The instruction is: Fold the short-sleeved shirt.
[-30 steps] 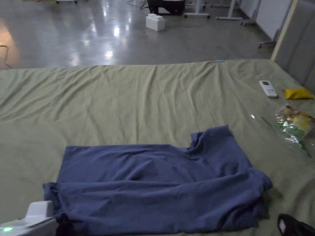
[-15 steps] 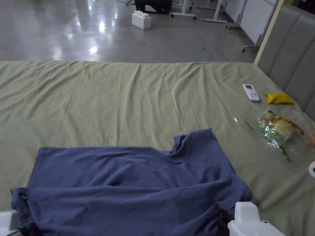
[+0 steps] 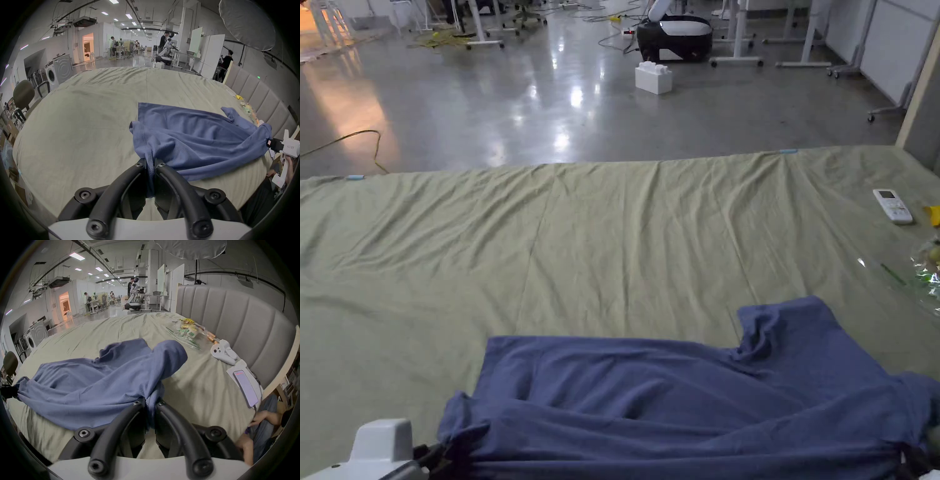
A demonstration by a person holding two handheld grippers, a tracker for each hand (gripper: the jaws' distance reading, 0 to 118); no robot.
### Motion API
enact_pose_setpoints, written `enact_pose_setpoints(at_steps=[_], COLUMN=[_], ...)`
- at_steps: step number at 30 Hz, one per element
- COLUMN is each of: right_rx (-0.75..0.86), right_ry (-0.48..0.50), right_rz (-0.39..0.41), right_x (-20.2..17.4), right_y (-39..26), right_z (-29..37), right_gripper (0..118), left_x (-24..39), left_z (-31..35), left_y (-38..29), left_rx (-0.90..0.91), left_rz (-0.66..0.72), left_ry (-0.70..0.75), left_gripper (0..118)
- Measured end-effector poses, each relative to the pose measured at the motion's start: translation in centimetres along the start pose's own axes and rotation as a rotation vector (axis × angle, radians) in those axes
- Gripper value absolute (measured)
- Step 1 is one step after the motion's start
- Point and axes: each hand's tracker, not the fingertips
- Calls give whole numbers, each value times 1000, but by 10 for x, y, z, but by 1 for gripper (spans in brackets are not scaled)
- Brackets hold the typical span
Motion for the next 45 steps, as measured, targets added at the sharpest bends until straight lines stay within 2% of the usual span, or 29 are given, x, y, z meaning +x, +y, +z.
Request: enact_pose_setpoints(at_steps=[4,9,11,13,14,15,16,18,19,22,24,27,28,31,33,35,37,38,41,42,43,44,45], right_rx=[-40,-147,-142,-171,-173,-173,-151,-88,-72,47,149,319,375,477,486,543,574,598,587,592,595,672,726], right_ry=[25,43,33,26,20,50,81,100,106,102,138,146,156,228,277,312,323,330,353,352,347,331,333], right_rz=[3,85,91,76,52,4,-43,-149,-183,-205,-152,2,36,103,108,139,144,152,125,113,106,128,190], right_x=[11,12,11,13,17,22,28,38,44,48,43,24,18,1,-9,-16,-24,-26,-31,-33,-34,-34,-37], right_y=[-29,-62,-67,-66,-65,-65,-63,-62,-61,-52,-43,-23,-18,0,7,12,14,16,14,13,9,7,8], right_z=[38,49,41,34,34,37,44,58,68,101,127,167,178,201,210,216,222,225,225,226,224,228,233], right_gripper=[9,9,12,58,73,73,72,72,72,72,72,73,73,75,75,75,71,65,23,12,6,4,1], left_x=[-4,-5,-6,-4,-4,-4,-3,1,3,16,28,44,30,31,70,70,78,78,79,78,77,85,85], left_z=[38,56,47,39,42,49,57,75,87,126,154,197,160,156,235,244,247,250,251,250,250,249,250], left_y=[-38,-82,-91,-101,-106,-105,-103,-96,-90,-74,-63,-50,-57,-55,-50,-49,-35,-34,-34,-33,-34,-36,-40], left_rx=[-18,-71,-110,-124,-83,-50,-25,70,119,261,306,386,439,542,587,596,614,616,629,625,627,643,682], left_rz=[27,70,87,93,78,72,69,46,13,-66,-106,-96,-73,-109,-133,-139,-146,-143,-132,-125,-124,-135,-161], left_ry=[-15,-40,-55,-53,-52,-67,-78,-73,-24,49,35,-4,5,8,49,54,34,26,-1,2,8,18,9], left_gripper=[8,8,11,46,68,85,89,89,89,89,89,89,89,88,88,87,79,72,19,9,7,1,1])
